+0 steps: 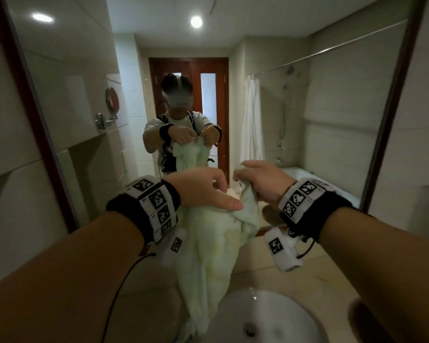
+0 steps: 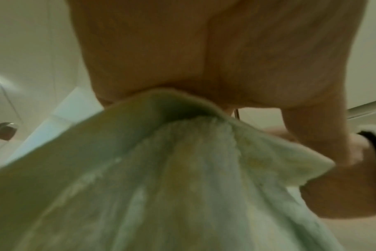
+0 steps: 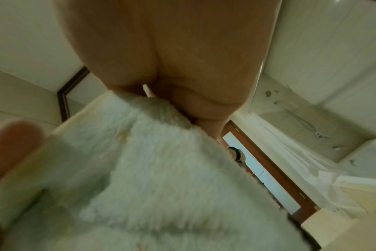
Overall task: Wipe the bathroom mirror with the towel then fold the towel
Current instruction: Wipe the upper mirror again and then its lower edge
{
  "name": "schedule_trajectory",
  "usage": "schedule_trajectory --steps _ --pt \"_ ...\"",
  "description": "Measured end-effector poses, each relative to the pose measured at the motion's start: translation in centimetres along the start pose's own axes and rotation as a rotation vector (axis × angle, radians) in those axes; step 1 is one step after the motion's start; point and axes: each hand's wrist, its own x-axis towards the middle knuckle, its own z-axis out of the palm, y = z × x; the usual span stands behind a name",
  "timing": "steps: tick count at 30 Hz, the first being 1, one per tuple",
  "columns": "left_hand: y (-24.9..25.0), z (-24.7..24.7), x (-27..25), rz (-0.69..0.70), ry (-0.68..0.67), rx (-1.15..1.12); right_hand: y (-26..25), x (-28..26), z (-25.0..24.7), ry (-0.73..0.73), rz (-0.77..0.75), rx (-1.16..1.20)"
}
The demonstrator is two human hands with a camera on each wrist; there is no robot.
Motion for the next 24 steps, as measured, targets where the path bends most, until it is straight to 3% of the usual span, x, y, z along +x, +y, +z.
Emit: schedule_trajectory --steps 5,11,16,20,24 --pt "7.1 2.1 1.0 0.030 0.030 -0.119 -1.6 -3.4 -6.6 0.077 -0.124 -0.063" --pt "15.9 5.4 2.8 0.118 0.057 -0.630 -1.8 -8.0 -13.2 0.120 -0.192 -0.204" --pt "21.3 6.7 3.6 0.099 0.118 -0.725 0.3 -11.0 -18.7 0.198 -0.125 0.011" --pt "24.4 6.9 4.3 0.034 0.213 -0.813 4.1 -13.9 -21.8 0.066 -0.030 0.102" --pt "26.6 7.3 4.7 0.017 0.149 -0.878 6.6 -15.4 -23.6 0.064 -0.043 0.154"
